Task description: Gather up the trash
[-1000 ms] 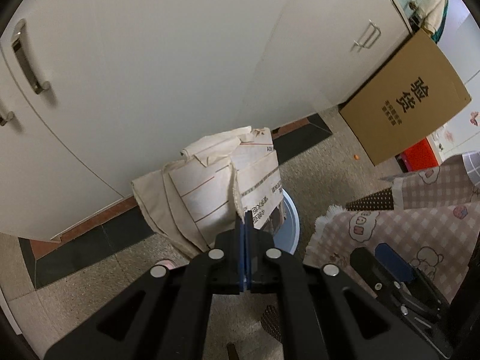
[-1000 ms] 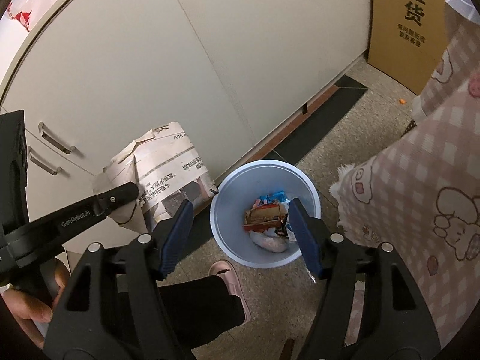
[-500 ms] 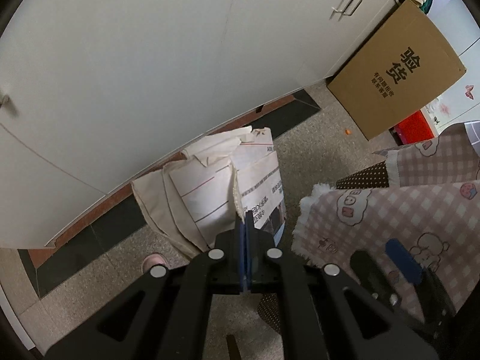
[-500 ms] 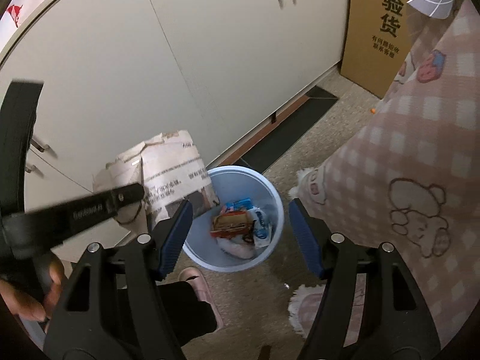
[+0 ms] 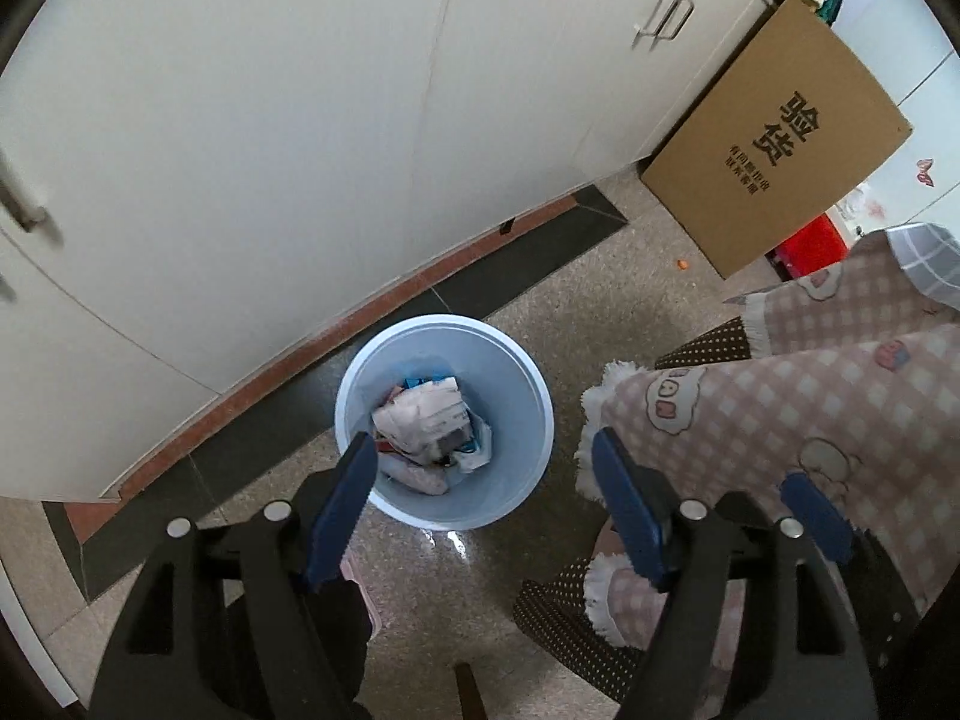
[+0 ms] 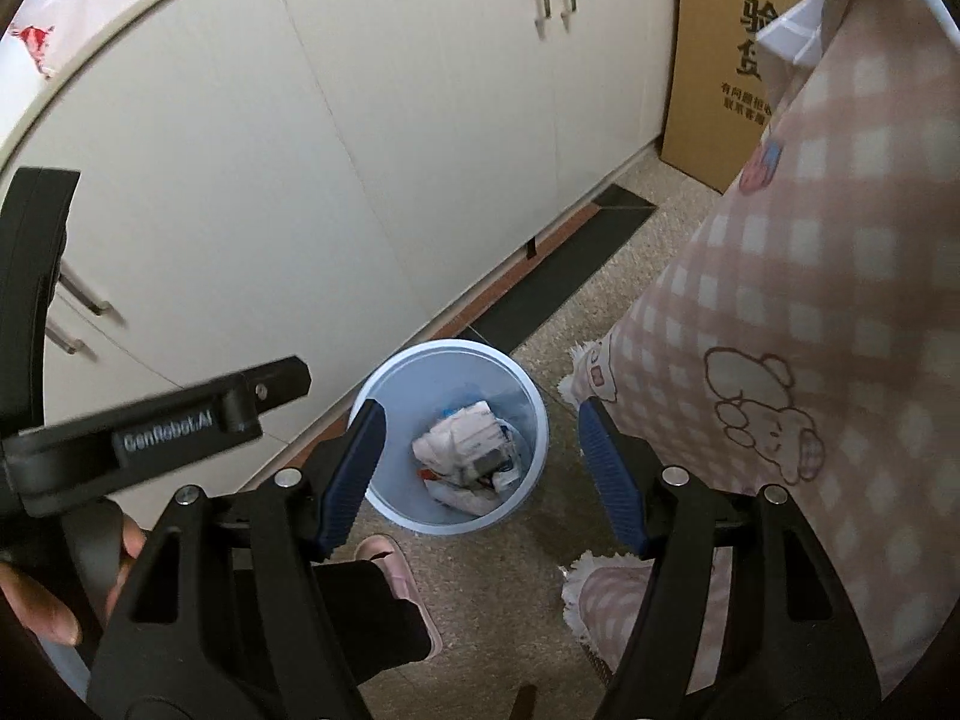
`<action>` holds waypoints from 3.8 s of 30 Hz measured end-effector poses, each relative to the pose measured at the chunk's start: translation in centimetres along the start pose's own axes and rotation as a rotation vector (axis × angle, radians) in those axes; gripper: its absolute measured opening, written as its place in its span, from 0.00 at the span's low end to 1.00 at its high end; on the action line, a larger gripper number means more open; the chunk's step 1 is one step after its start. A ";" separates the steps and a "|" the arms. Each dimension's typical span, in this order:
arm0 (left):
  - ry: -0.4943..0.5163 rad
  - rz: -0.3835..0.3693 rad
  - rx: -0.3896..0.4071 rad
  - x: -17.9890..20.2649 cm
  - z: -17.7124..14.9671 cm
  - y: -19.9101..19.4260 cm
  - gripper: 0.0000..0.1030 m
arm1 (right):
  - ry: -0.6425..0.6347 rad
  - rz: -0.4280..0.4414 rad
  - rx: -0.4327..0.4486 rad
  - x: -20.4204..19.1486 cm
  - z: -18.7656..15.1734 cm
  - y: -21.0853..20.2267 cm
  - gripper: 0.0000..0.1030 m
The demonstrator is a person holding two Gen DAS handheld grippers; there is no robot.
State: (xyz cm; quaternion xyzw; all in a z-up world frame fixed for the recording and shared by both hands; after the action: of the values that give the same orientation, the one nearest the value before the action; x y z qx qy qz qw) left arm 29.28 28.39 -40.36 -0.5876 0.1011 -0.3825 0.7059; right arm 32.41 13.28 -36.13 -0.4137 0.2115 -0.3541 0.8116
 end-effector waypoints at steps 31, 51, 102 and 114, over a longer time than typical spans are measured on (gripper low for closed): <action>0.415 -0.413 0.551 12.9 -13.5 -35.9 0.85 | 0.042 -0.335 0.414 5.1 -3.3 -35.7 0.85; 0.557 -0.517 0.729 15.9 -21.3 -44.6 0.91 | 0.073 -0.536 0.670 5.4 -10.1 -50.1 0.90; 0.577 -0.492 0.759 15.8 -22.1 -44.6 0.91 | 0.041 -0.544 0.698 3.6 -10.9 -51.1 0.91; 0.576 -0.493 0.757 15.8 -22.2 -44.5 0.91 | 0.040 -0.537 0.689 3.2 -10.9 -50.8 0.91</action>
State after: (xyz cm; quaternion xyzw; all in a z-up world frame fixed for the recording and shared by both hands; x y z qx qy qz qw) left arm 8.24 0.52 -1.54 -0.1692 0.0049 -0.6923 0.7014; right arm 7.29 -15.51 -0.78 -0.1521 -0.0184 -0.6102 0.7773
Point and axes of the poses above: each gripper's, at about its wrist camera, not at the fingertips, and y roughly the way its jaws point, x to its right, z to its top, the point moved 9 cm from there along y, roughly the way its jaws point, and after that the axes turned 13 degrees about -y, right-handed, at the moved point
